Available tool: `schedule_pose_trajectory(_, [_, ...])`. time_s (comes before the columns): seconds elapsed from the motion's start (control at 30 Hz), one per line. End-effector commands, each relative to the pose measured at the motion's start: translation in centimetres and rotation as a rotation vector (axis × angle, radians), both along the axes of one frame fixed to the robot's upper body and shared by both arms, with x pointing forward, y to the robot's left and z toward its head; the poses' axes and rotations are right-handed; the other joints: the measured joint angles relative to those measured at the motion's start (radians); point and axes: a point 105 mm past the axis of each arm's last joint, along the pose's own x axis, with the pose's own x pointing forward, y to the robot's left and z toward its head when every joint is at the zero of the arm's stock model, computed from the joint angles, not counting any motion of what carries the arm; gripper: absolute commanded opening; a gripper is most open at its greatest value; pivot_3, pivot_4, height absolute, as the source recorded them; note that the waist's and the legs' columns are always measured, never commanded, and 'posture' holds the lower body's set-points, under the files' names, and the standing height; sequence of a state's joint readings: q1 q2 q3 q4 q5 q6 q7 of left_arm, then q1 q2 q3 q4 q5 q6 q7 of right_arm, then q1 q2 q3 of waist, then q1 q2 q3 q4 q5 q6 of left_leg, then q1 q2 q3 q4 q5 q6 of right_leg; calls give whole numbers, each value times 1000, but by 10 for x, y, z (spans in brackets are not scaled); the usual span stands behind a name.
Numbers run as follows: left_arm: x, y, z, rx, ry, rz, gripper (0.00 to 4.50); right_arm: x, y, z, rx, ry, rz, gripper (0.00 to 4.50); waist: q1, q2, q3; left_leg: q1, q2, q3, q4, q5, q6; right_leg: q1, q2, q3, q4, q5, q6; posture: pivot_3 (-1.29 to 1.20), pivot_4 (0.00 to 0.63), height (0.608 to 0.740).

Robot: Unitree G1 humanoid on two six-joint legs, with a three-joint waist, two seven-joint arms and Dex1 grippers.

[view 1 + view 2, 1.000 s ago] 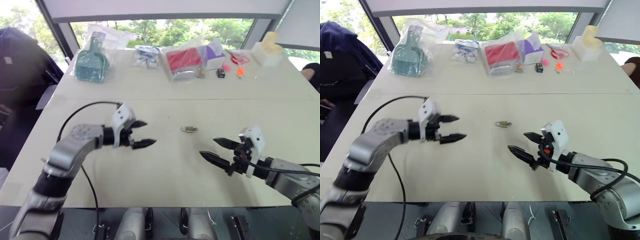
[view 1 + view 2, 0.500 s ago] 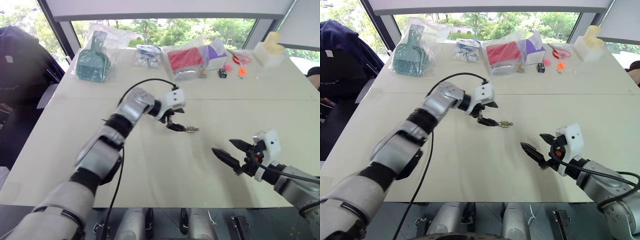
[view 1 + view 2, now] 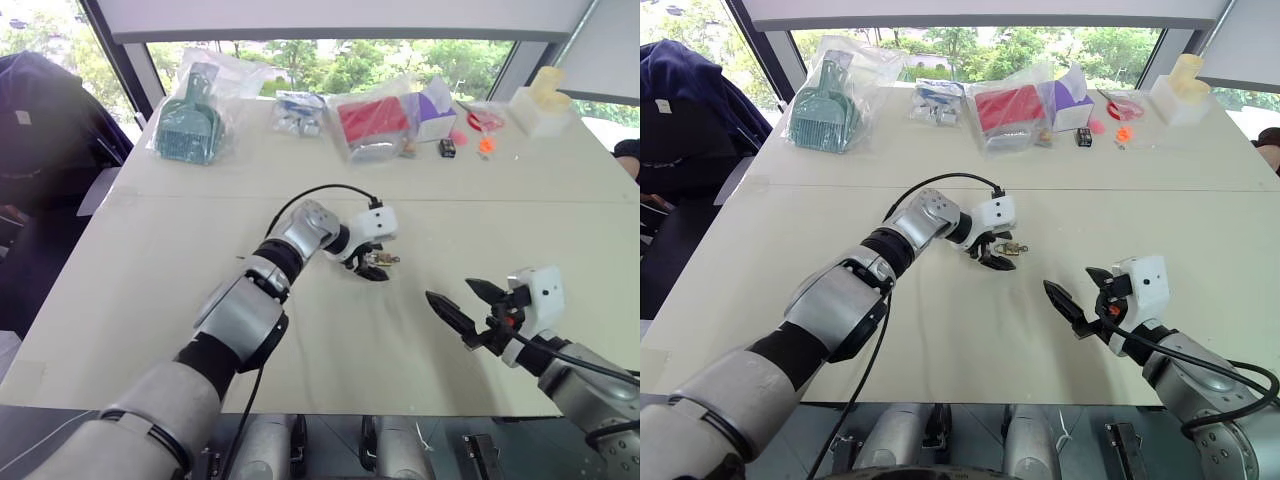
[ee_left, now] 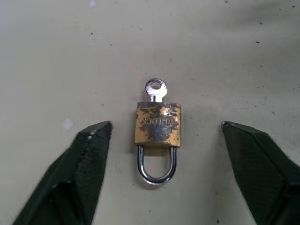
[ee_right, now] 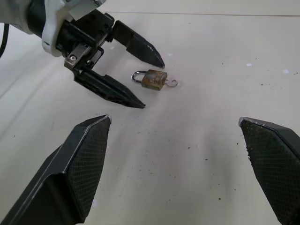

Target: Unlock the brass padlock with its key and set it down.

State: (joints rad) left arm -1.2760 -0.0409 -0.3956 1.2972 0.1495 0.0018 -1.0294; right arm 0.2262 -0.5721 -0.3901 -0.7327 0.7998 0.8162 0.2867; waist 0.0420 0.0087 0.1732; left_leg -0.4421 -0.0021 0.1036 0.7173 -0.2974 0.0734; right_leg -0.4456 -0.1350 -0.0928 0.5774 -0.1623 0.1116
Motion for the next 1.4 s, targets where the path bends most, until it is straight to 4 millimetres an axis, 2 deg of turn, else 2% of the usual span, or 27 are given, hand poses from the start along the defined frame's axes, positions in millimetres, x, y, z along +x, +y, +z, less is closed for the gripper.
schedule_pose_trajectory(0.03, [-1, 5, -16, 66, -8, 8, 2320, 2, 3, 12, -5, -59, 6, 4500, 0, 0, 0, 0, 0, 0, 0, 0, 0, 0, 0, 0, 0, 0, 0, 0, 150, 735])
schedule_pose_trajectory(0.07, [-1, 8, -19, 84, -10, 6, 2077, 3, 3, 12, -5, -60, 6, 4500, 0, 0, 0, 0, 0, 0, 0, 0, 0, 0, 0, 0, 0, 0, 0, 0, 150, 735])
schedule_pose_trajectory(0.17, [0, 16, -25, 119, -17, 7, 953, 4, 4, 13, 0, -59, 5, 4500, -2, -1, -1, 1, 0, 0, 0, 0, 0, 0, 0, 0, 0, 0, 0, 0, 150, 735])
schedule_pose_trajectory(0.2, [1, 18, -25, 125, -28, 6, 760, 4, 4, 12, 5, -59, 2, 4500, -3, -1, -1, 1, 0, 0, 0, 0, 0, 1, 0, 0, 0, 0, 0, 0, 150, 735])
schedule_pose_trajectory(0.3, [9, 28, -15, 118, -104, -6, 762, 9, 6, 13, 43, -58, -27, 4500, -5, -1, -2, 2, 1, 0, 0, 0, 0, 1, 0, 0, 0, 0, 0, 0, 150, 735])
schedule_pose_trajectory(0.4, [18, 33, 18, -25, -209, -37, 762, 17, 18, 22, 231, -81, -37, 4500, -27, -2, -2, 2, 2, 0, -1, 0, 0, 0, 1, 0, 1, 0, -1, 0, 150, 735])
schedule_pose_trajectory(0.5, [11, 39, 59, -246, -239, -114, 762, 27, 30, 35, 421, -121, -31, 4500, -32, -1, -1, -1, 3, 0, -3, 0, -1, -5, 1, 0, 3, 1, 0, 0, 150, 735])
schedule_pose_trajectory(0.57, [7, 46, 75, -325, -269, -130, 762, 34, 39, 41, 522, -127, -17, 4500, -31, -1, -1, -2, 2, 1, -3, 1, -2, -8, 0, 0, 6, 2, 3, 0, 150, 735])
schedule_pose_trajectory(0.67, [-1, 55, 84, -355, -354, -125, 762, 42, 53, 49, 662, -121, 17, 4500, -28, 0, -2, -3, 1, 1, -3, 1, -2, -7, 0, 0, 5, 2, 2, 0, 150, 735])
schedule_pose_trajectory(0.8, [-16, 61, 91, -397, -393, -109, 762, 55, 59, 54, 751, -119, 18, 4500, -29, 0, -2, -2, 0, 1, -2, 1, -1, -4, -1, 0, 3, 2, 2, 0, 150, 735])
schedule_pose_trajectory(1.03, [-26, 54, 116, -509, -473, -70, 762, 72, 62, 59, 837, -114, 11, 4500, -31, 0, -2, -1, 0, 1, -2, 1, -1, -3, 1, 0, 4, 2, 2, 0, 150, 735])
schedule_pose_trajectory(1.4, [-32, 46, 119, -533, -480, -76, 762, 75, 69, 66, 891, -126, 27, 4500, -32, 1, -2, 0, 0, 1, -2, 2, -2, -2, 2, 0, 5, 3, 3, 0, 150, 735])
